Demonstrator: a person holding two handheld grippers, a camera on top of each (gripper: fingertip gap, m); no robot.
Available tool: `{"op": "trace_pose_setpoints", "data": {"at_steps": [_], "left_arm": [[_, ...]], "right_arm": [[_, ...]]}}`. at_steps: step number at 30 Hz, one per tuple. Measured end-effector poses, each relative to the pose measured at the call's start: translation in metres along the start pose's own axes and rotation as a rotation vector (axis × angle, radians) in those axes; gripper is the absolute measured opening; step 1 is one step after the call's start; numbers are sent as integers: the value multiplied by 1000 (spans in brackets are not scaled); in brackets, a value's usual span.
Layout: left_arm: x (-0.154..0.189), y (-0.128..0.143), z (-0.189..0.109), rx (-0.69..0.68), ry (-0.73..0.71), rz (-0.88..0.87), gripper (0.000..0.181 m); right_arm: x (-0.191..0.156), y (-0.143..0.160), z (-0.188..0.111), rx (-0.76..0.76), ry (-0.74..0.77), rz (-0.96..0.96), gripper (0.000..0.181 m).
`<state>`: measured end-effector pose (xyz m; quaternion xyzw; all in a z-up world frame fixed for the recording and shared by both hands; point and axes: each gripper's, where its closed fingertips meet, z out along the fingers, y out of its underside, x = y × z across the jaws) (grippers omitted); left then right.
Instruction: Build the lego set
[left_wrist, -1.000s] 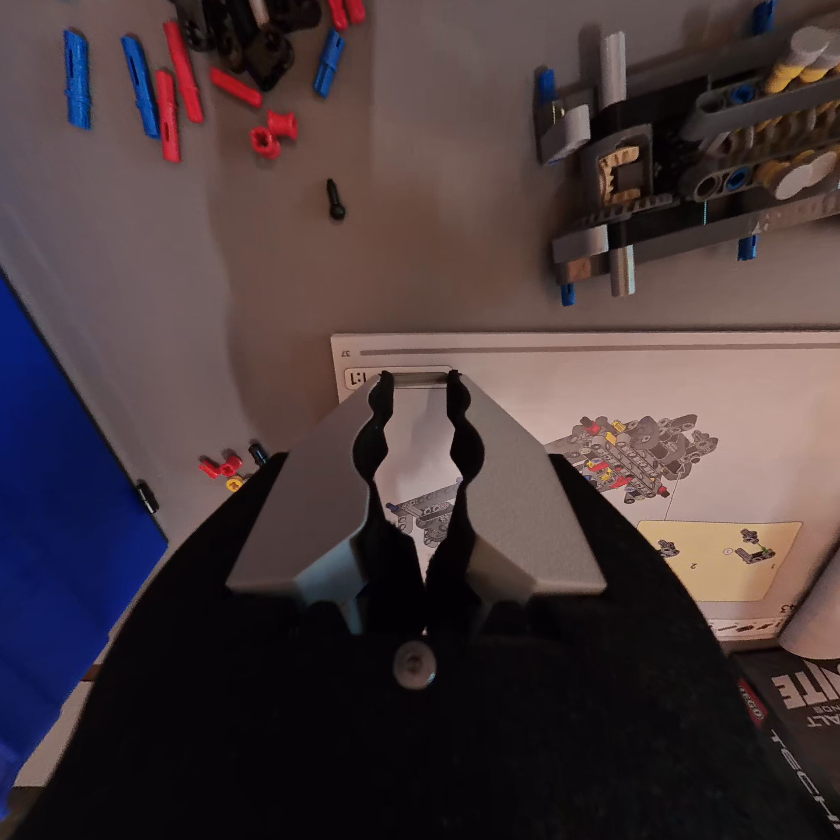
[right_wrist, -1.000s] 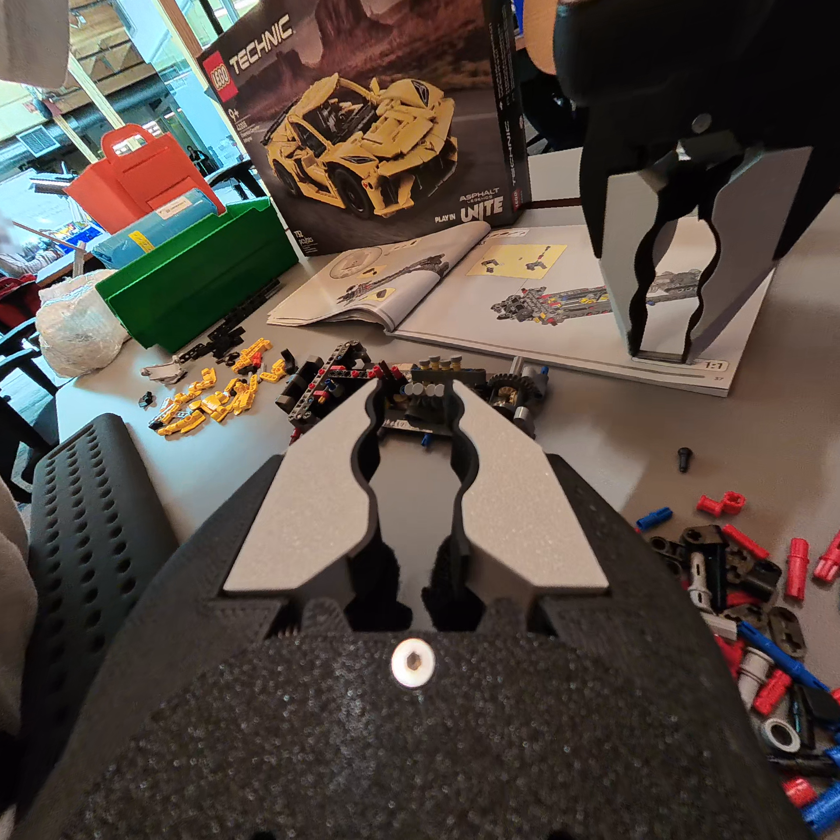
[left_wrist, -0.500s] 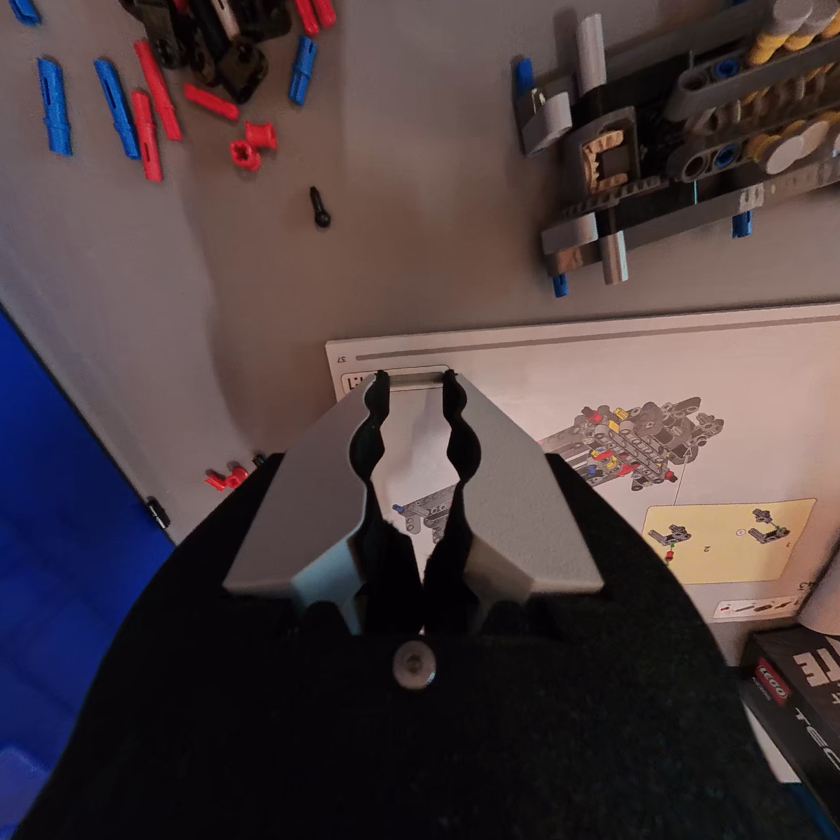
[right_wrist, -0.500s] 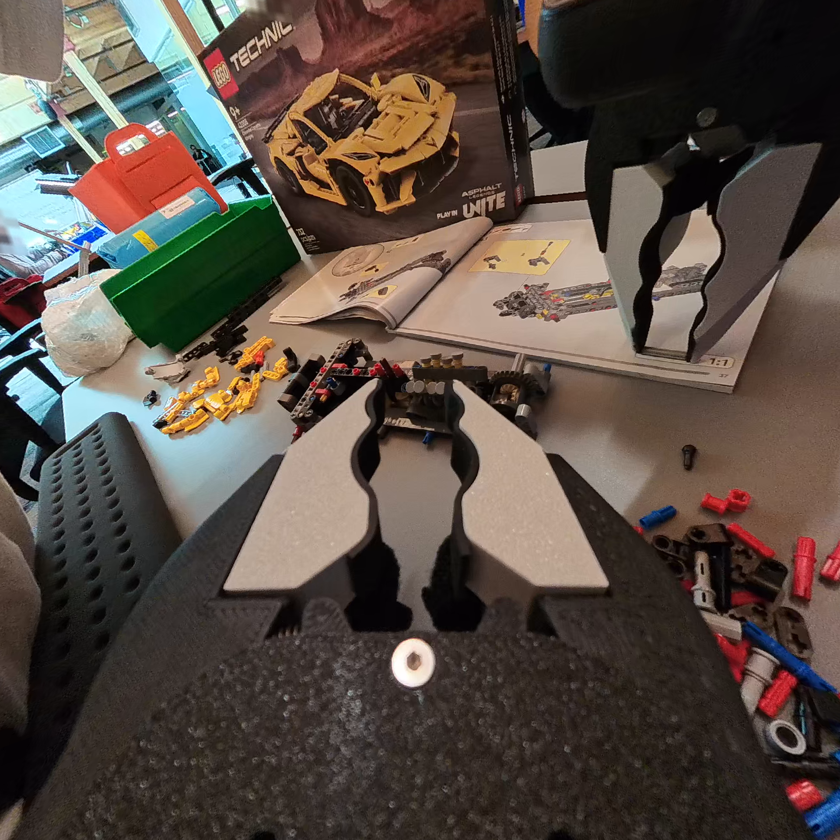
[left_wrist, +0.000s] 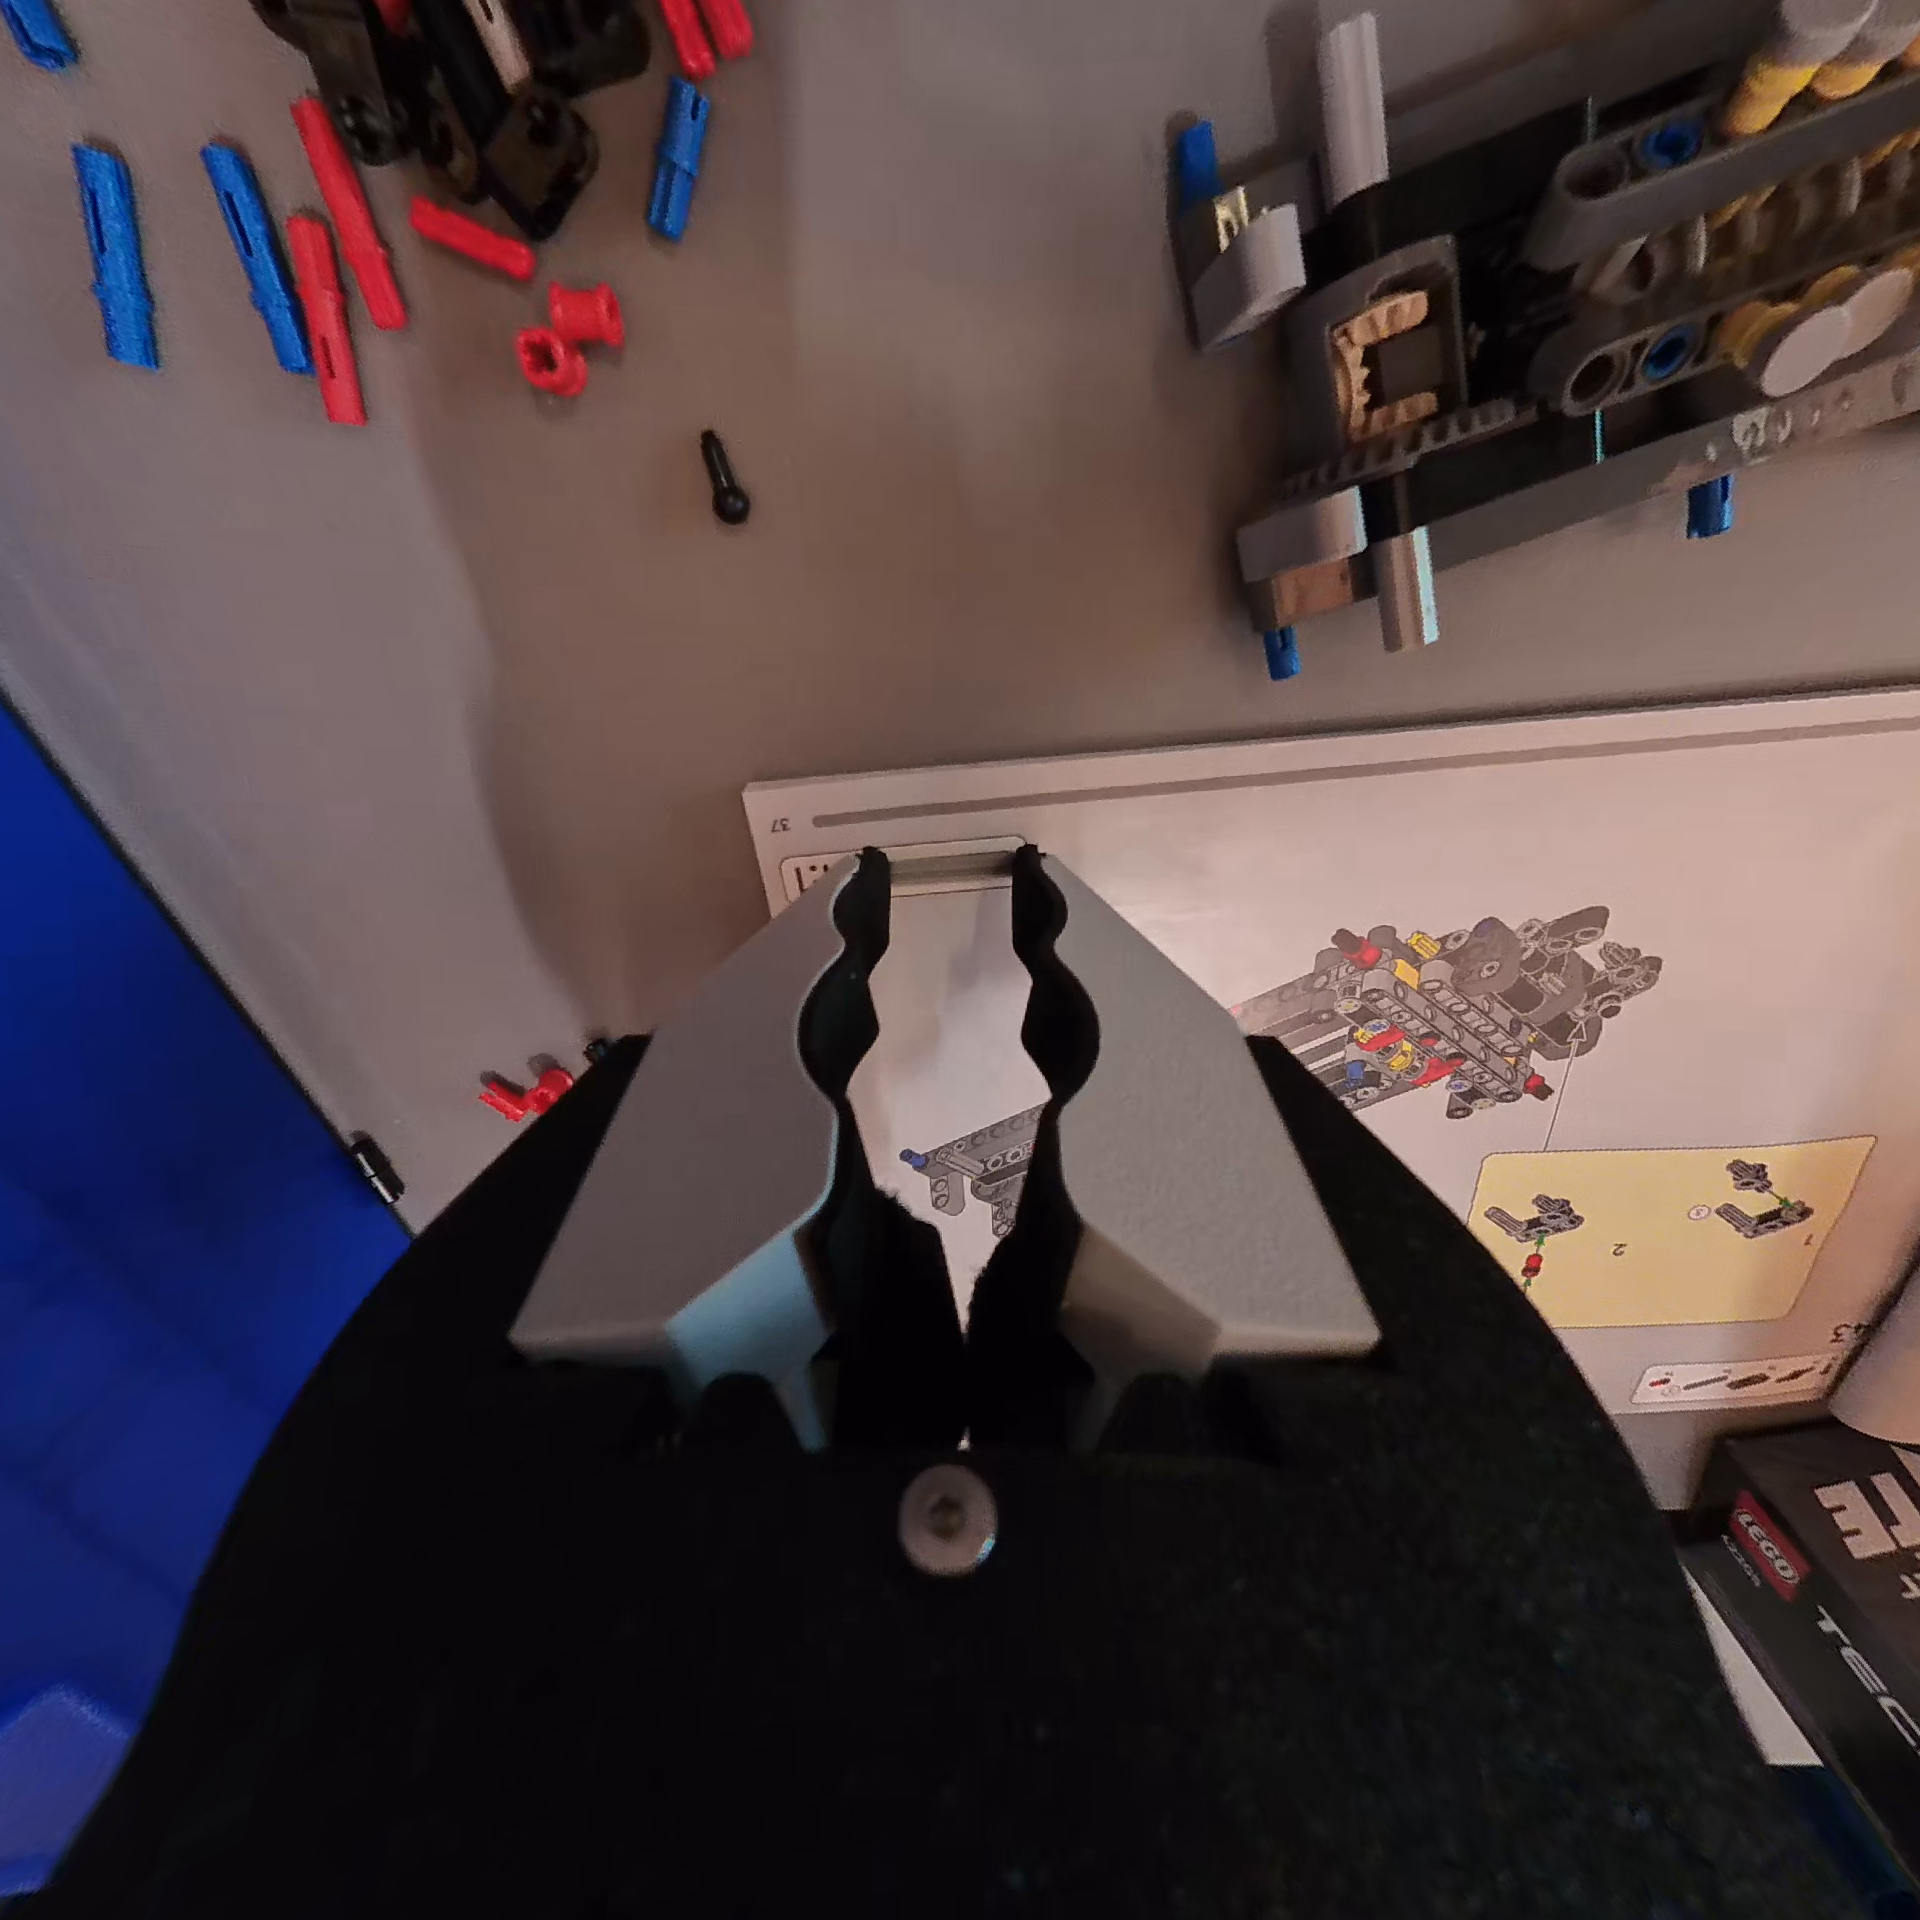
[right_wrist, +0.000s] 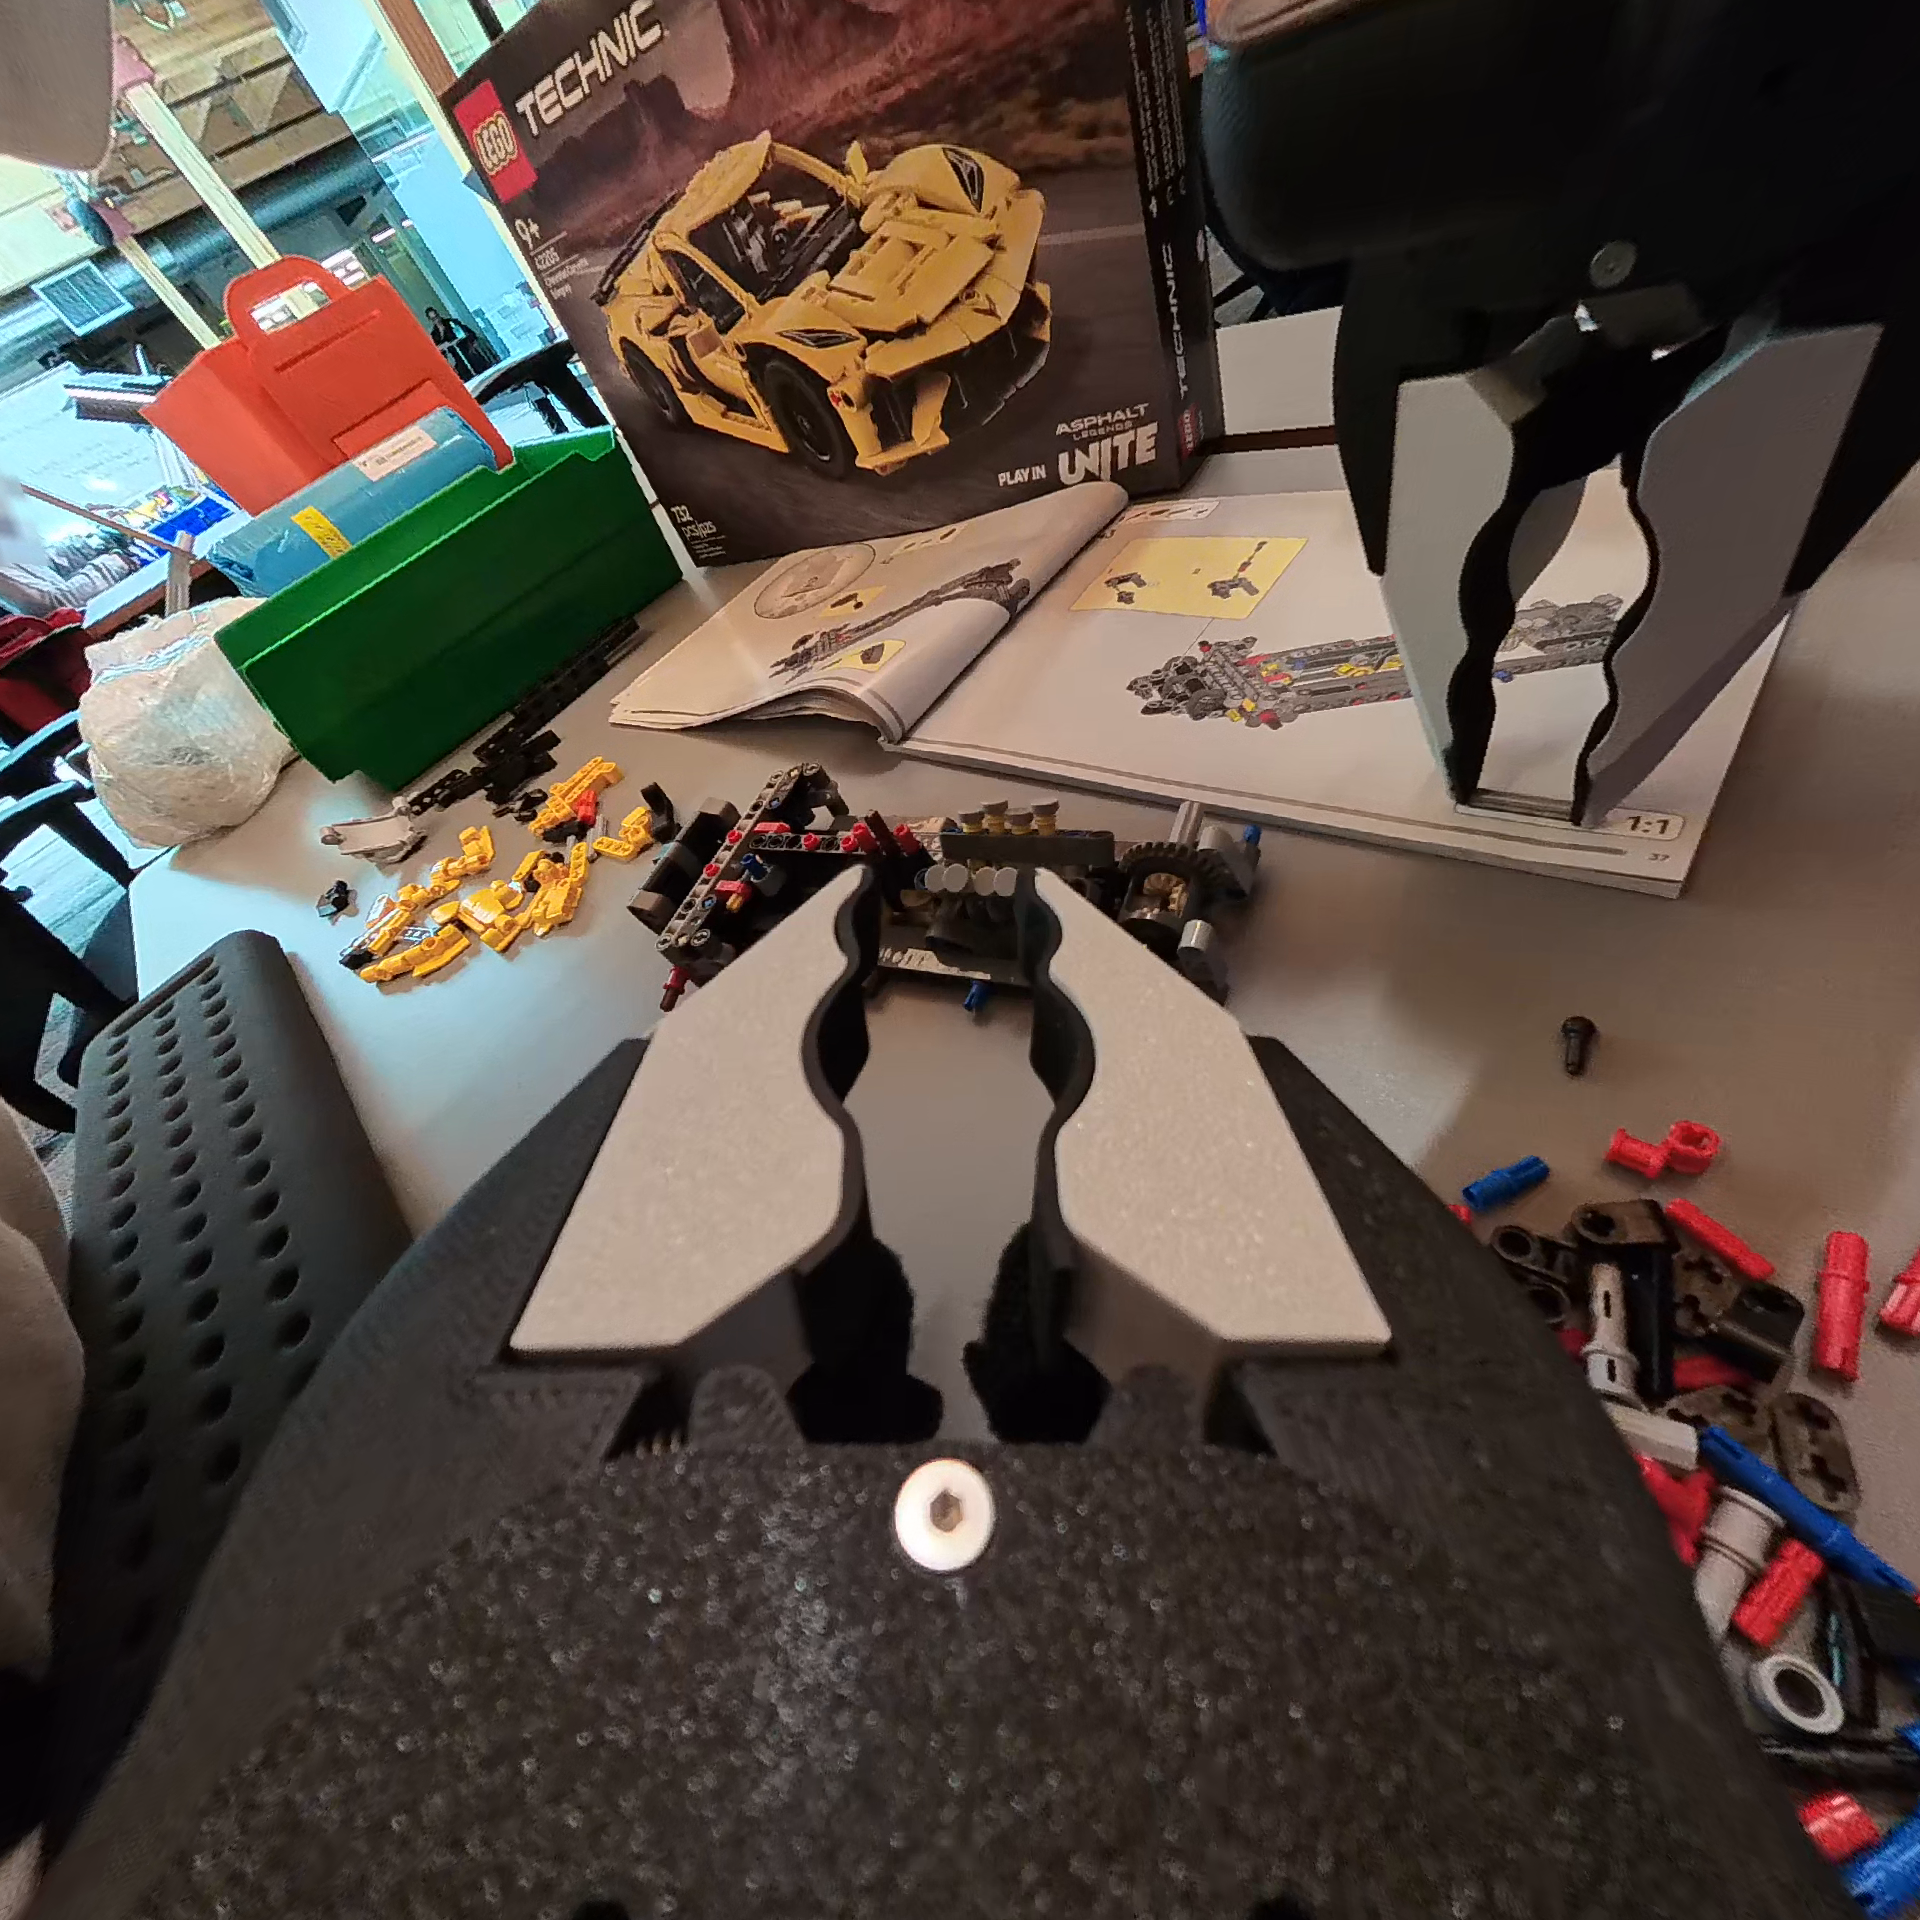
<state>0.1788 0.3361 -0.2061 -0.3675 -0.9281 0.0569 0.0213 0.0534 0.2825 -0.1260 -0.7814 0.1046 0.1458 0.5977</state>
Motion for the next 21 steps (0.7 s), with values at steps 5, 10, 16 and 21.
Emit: {"op": "trace_pose_setpoints", "data": {"at_steps": [5,10,16,21], "left_arm": [[0,0,0,-8,-5,-8,22],[0,1,-3,-53,-9,-119,22],[-3,-36,-68,217,-286,-546,22],[34,-83,-119,470,-637,-920,22]], "right_arm": [[0,0,0,-2,2,-1,24],[4,-1,-1,7,15,-3,24],[9,-8,-9,58,10,64,24],[6,-8,-6,50,2,54,24]]}}
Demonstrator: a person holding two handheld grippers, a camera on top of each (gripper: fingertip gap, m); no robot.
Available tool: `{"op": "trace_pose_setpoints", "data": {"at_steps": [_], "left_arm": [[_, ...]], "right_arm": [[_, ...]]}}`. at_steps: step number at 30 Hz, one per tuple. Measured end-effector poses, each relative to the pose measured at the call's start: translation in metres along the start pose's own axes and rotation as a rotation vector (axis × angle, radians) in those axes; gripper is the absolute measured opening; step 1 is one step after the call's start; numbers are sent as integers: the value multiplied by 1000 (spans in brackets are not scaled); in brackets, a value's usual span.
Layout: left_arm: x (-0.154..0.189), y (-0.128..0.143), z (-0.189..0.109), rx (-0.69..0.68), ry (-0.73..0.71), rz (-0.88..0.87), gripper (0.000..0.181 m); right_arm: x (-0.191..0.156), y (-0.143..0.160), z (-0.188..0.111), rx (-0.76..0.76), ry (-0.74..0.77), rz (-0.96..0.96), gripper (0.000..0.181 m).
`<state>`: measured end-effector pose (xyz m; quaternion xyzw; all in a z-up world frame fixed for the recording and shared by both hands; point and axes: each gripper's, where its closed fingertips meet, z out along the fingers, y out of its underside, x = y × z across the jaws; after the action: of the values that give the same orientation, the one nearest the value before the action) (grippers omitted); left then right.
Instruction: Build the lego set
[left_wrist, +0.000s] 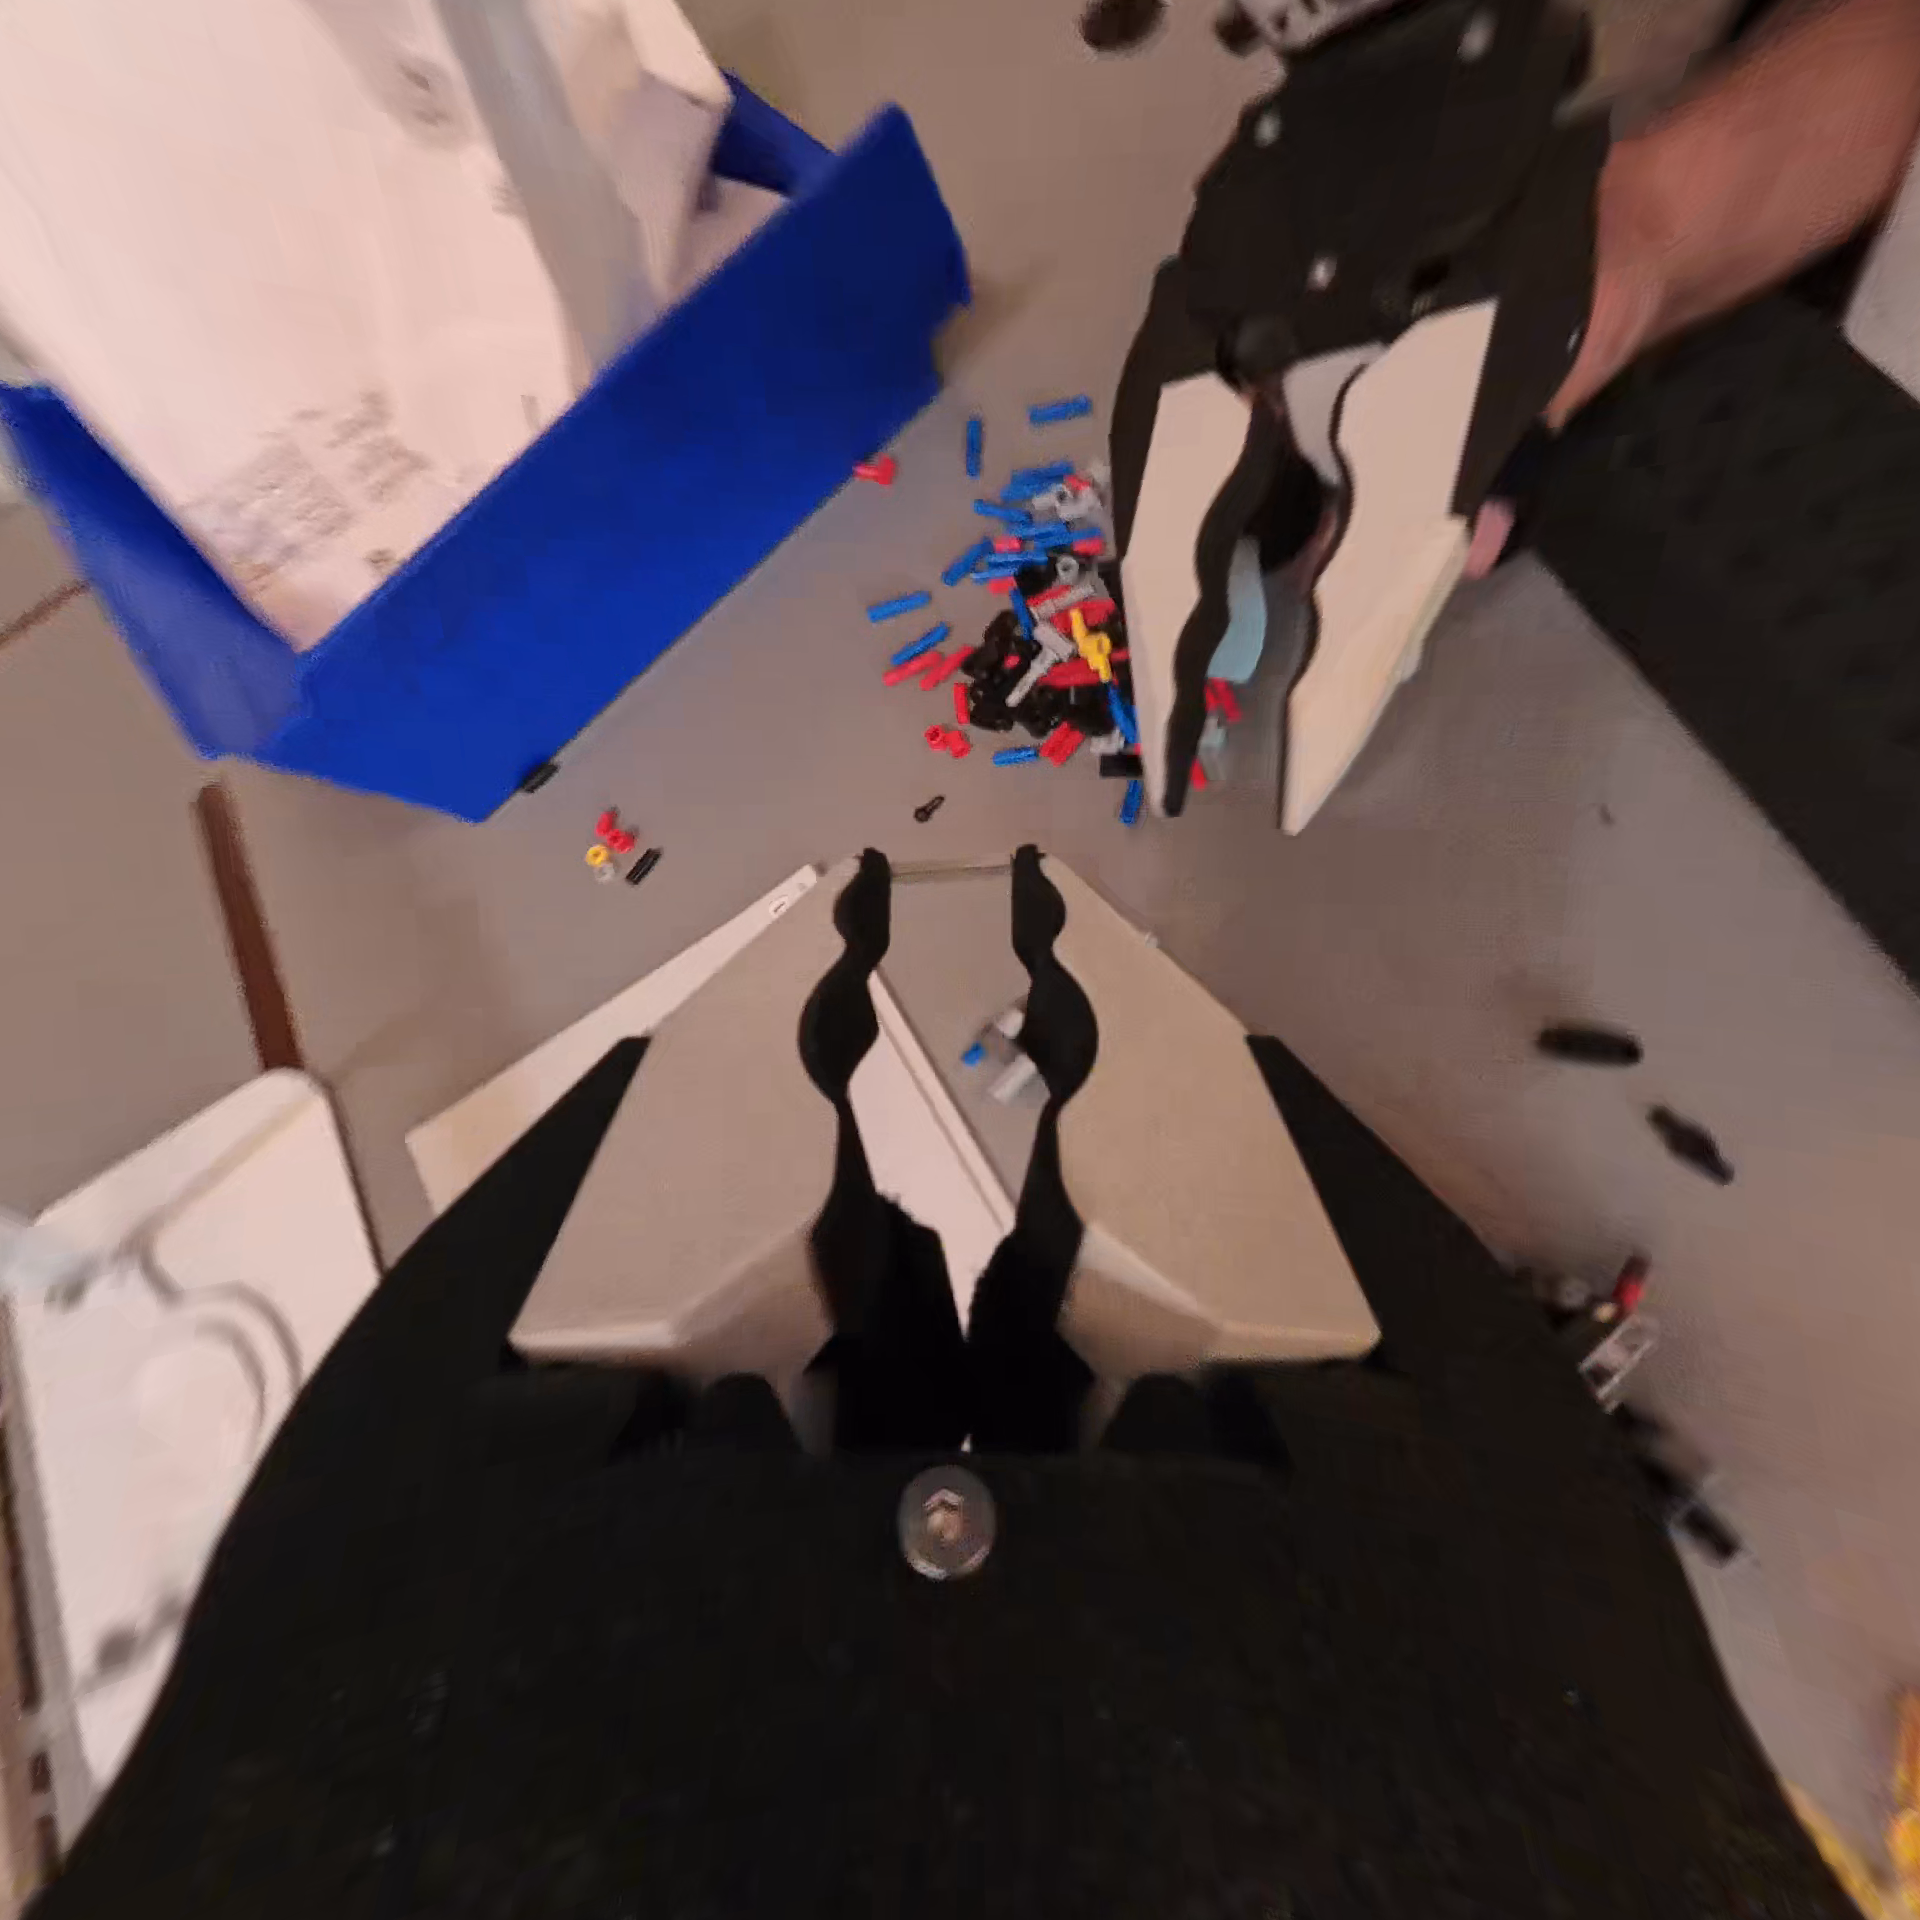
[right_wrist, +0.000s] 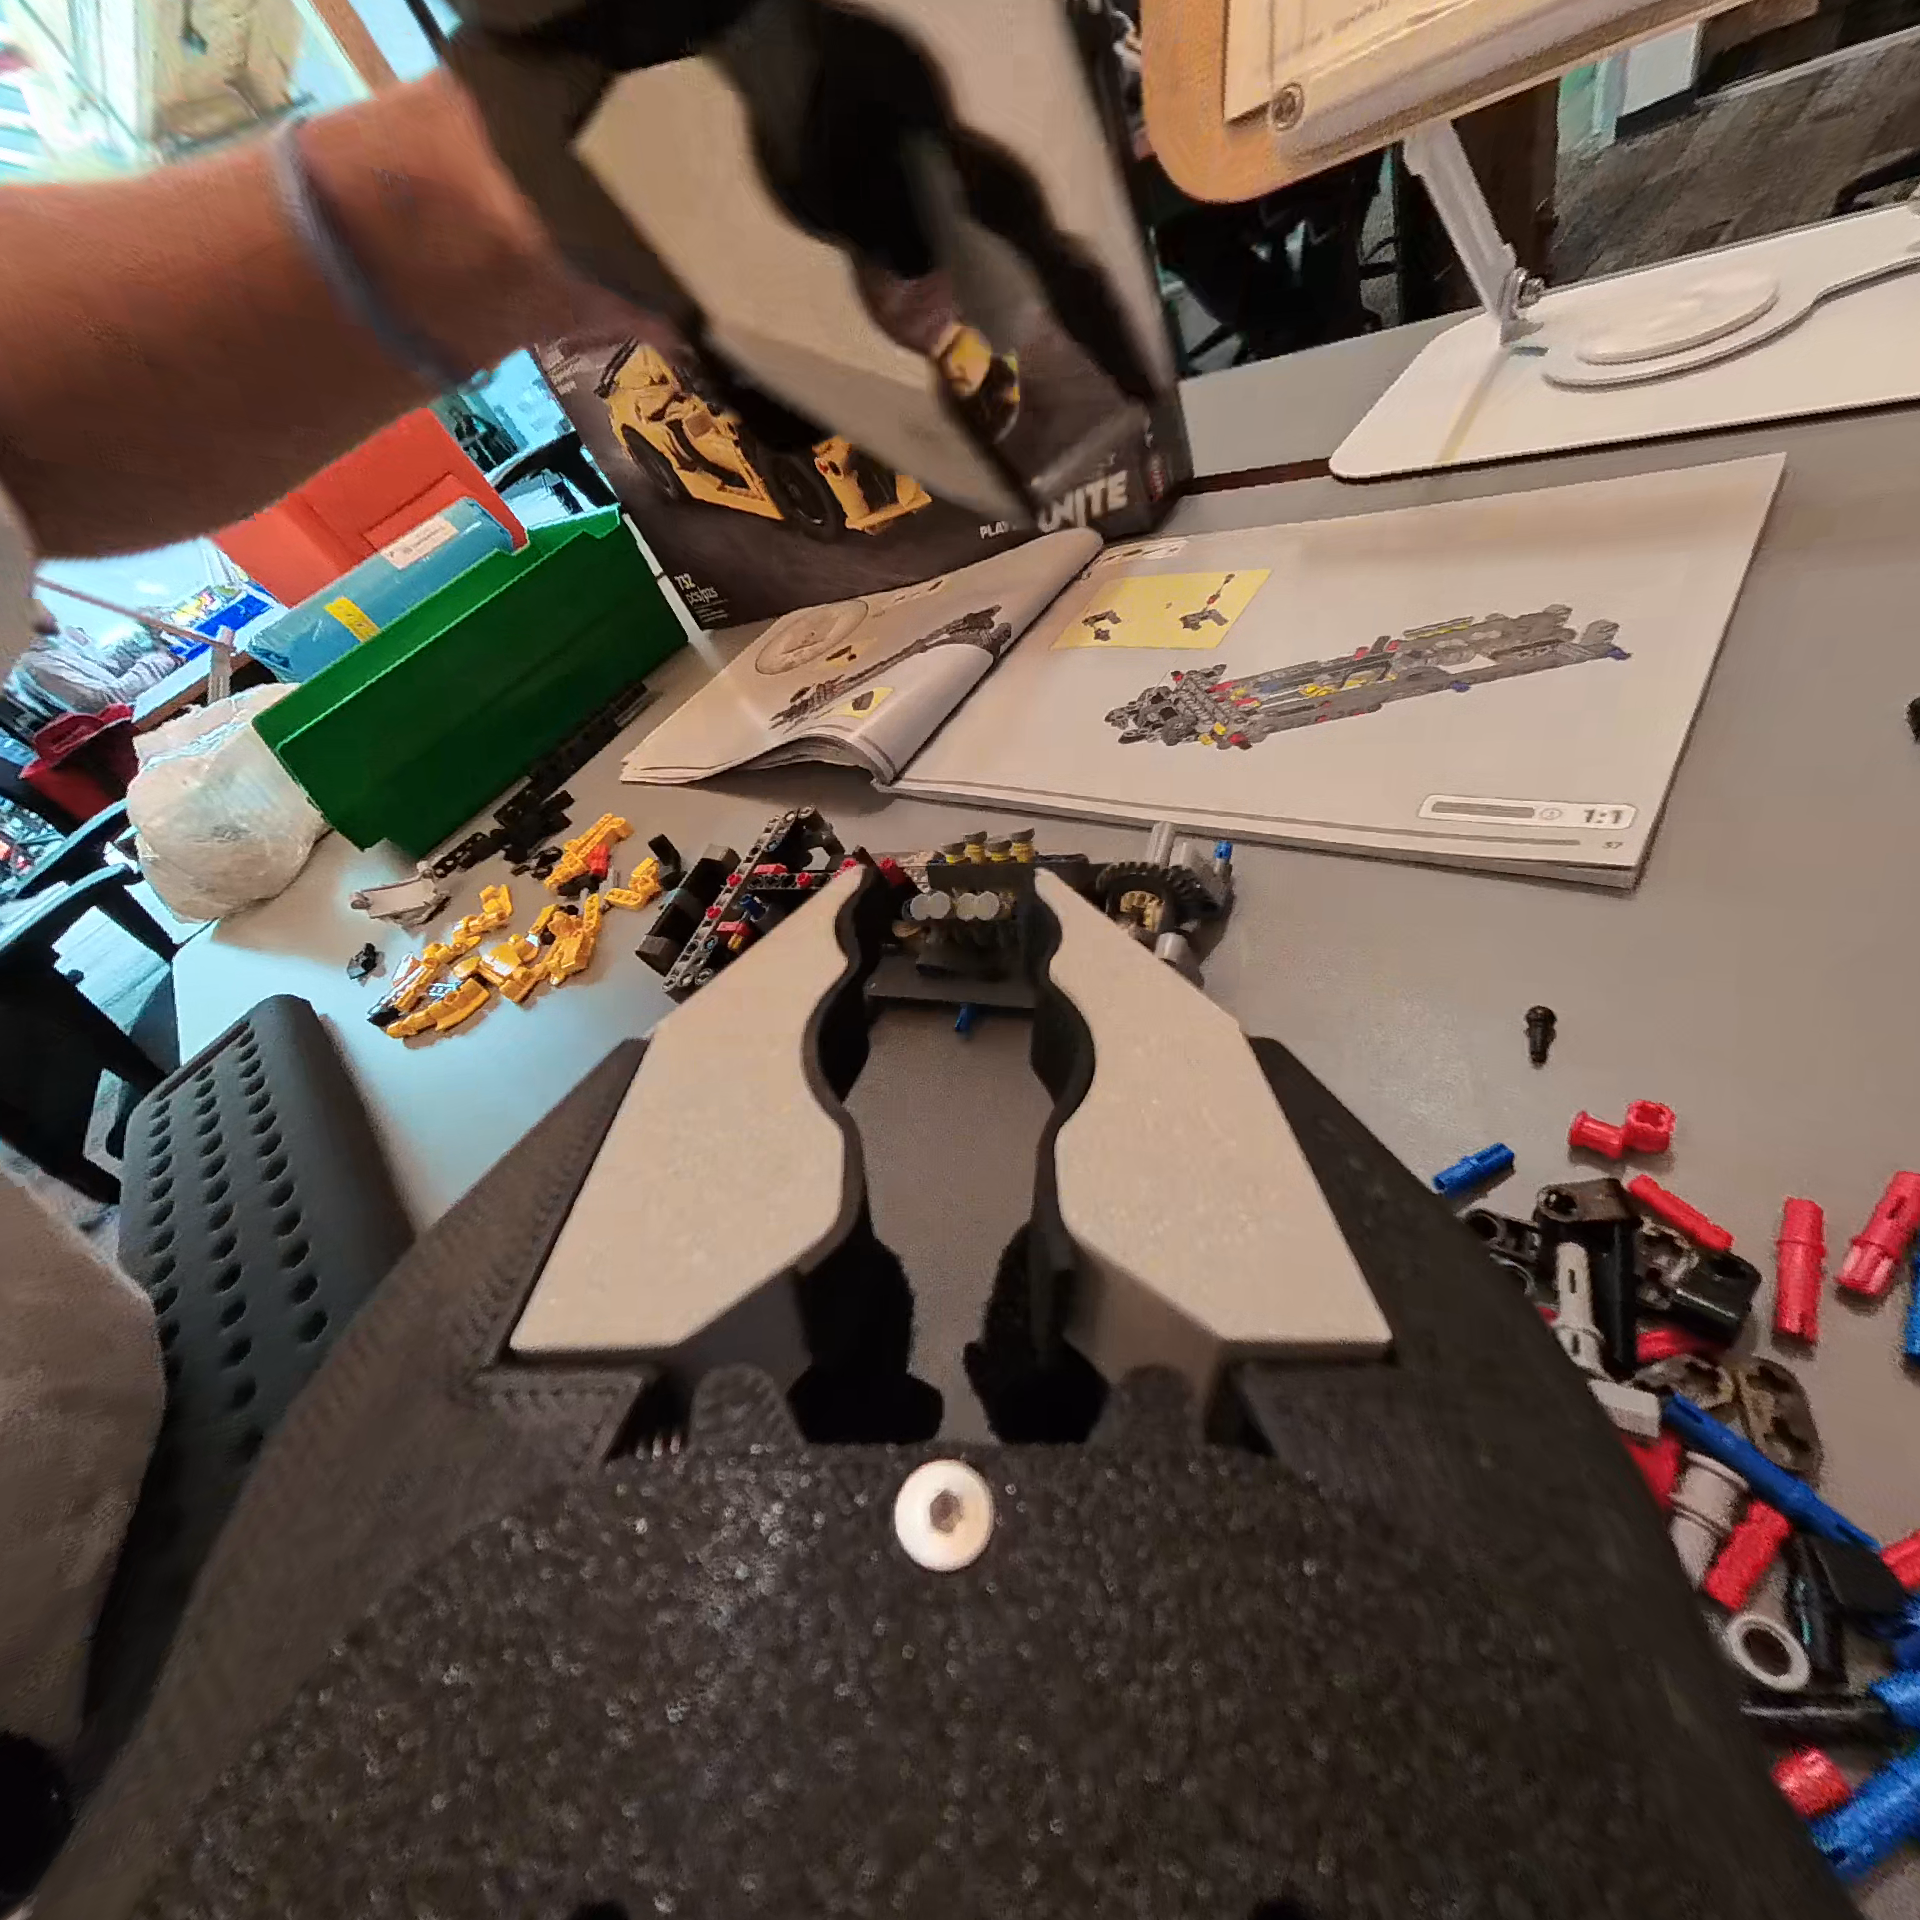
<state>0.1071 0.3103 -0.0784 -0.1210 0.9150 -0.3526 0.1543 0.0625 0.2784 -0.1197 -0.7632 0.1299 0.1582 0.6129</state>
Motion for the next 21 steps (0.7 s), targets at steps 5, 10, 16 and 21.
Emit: {"op": "trace_pose_setpoints", "data": {"at_steps": [5,10,16,21], "left_arm": [[57,19,-26,-22,-281,-243,21],[143,65,-29,-144,-466,-575,22],[211,102,-2,-231,-551,-684,22],[216,107,16,-166,-515,-740,22]], "right_arm": [[-5,8,5,-48,17,-74,24],[-5,10,5,-59,44,-117,24],[-9,19,11,-112,51,-168,24],[-8,22,12,-127,64,-196,24]]}}
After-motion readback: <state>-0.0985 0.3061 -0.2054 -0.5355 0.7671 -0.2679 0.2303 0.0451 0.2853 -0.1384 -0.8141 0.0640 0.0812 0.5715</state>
